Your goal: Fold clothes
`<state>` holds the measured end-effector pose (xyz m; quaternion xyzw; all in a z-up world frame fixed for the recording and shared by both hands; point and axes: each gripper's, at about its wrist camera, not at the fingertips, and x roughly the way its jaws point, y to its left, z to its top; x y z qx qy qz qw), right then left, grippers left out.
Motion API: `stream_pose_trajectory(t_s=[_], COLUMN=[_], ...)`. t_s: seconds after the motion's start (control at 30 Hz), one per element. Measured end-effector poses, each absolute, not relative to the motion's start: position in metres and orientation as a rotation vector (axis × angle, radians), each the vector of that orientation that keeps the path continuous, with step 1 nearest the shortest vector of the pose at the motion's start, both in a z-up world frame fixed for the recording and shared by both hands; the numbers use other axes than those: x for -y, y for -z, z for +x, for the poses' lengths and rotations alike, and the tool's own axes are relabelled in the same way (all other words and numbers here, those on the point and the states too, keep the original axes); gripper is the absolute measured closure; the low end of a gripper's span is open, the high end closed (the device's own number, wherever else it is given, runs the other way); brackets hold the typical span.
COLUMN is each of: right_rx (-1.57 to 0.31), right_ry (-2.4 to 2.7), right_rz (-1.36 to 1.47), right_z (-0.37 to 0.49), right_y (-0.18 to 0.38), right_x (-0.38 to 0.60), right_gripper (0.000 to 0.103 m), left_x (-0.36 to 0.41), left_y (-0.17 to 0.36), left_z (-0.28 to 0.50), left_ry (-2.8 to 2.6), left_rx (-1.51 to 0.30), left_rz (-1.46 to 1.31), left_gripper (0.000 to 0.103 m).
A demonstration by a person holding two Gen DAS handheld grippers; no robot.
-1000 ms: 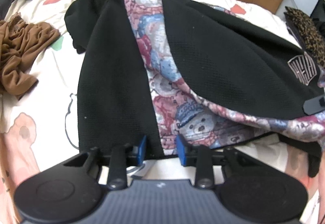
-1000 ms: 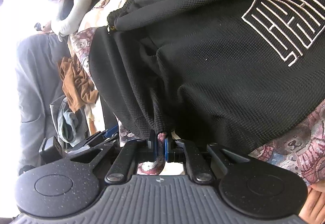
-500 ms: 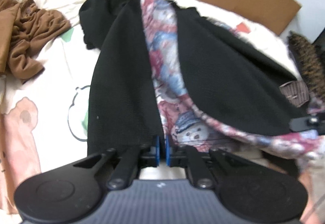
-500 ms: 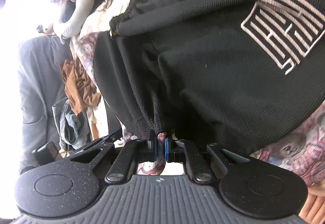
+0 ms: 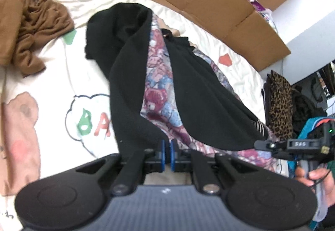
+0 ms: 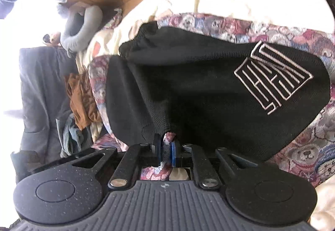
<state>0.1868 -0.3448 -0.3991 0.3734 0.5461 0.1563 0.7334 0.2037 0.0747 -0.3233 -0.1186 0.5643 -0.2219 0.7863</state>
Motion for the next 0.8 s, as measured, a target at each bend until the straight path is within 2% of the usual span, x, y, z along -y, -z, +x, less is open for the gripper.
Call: stream_pose_trajectory(t_s=[0.13, 0.17, 0.2, 0.27, 0.8], right_rx=[-1.252, -1.262, -1.267, -1.272, -1.318], right_ry=[-0.358, -0.361, -0.362, -0.370, -0.453], right_rz=[0.801, 0.796, 0.792, 0.783, 0.684], right_z=[0.184, 0.184, 0.183, 0.183, 0.178], right_y=[0.408, 0.410, 0.411, 0.412, 0.426], right_x=[0.333, 0.330, 0.328, 0.324, 0.284], right_gripper=[0.092, 0.086, 0.072, 0.063, 0.060], left_x=[-0.091, -0.096, -0.100, -0.109, -0.141], left_y=[0.310, 0.306, 0.301, 0.290, 0.229], left_z=[0.201, 0.201, 0.201, 0.202, 0.244], left_ry=[0.450, 0.444, 0.436, 0.416, 0.328], left_rx=[-1.214, -1.211, -1.206, -1.187, -1.037], left_rz=[-0.240, -0.233, -0.226, -0.210, -0.051], left_gripper=[0.098, 0.098, 0.098, 0.098, 0.098])
